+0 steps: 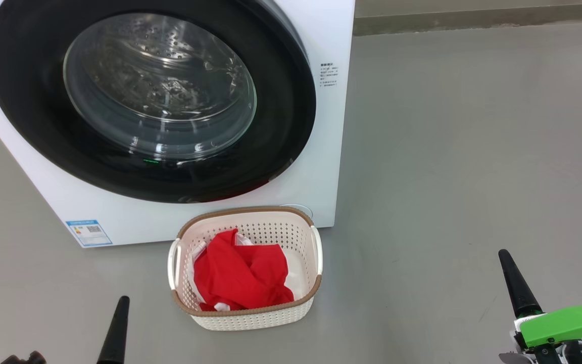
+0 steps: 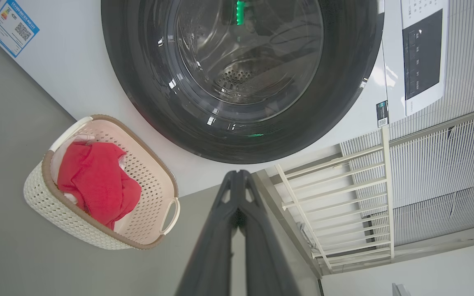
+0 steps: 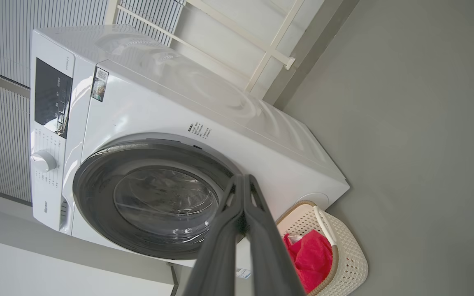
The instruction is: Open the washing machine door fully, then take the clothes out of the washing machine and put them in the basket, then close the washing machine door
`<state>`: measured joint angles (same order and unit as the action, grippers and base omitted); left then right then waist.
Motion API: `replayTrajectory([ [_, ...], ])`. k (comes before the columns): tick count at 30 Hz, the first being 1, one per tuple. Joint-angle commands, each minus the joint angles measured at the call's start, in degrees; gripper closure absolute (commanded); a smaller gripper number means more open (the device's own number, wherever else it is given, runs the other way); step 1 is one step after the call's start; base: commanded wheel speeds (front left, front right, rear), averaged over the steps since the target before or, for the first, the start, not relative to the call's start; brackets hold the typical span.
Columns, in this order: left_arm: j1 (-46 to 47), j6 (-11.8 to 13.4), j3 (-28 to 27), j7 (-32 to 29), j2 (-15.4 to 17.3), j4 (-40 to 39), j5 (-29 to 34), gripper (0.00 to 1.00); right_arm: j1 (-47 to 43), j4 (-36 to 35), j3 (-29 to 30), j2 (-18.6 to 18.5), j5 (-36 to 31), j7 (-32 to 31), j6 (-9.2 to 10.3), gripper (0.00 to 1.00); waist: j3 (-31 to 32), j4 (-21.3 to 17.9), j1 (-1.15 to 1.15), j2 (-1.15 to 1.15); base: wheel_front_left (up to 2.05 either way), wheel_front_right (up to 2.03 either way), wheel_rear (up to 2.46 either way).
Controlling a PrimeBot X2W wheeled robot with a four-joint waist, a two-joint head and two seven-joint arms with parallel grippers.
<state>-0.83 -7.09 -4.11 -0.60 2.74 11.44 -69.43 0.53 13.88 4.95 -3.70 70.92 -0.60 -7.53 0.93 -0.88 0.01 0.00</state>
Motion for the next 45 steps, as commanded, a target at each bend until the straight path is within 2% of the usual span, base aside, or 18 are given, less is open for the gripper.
replayTrajectory([
  [1,3.29,-0.30,-1.71,-0.72,0.36,-0.88,-2.18,1.00,3.15,-1.20,-0.30,-0.45,2.16,-0.58,0.03,1.00,-0.07,0.06,0.00,0.00,0.00,0.00,0.00],
  [33,6.95,-0.39,-2.46,-5.84,0.14,2.55,-22.30,1.00,5.61,0.12,1.57,0.78,20.85,-5.82,0.04,1.00,-1.09,0.86,0.00,0.00,0.00,0.00,0.00],
  [45,7.02,-0.40,-2.47,-5.94,0.14,2.61,-22.68,1.00,5.66,0.14,1.61,0.80,21.20,-5.92,0.04,1.00,-1.11,0.88,-0.01,0.00,0.00,0.00,0.00],
])
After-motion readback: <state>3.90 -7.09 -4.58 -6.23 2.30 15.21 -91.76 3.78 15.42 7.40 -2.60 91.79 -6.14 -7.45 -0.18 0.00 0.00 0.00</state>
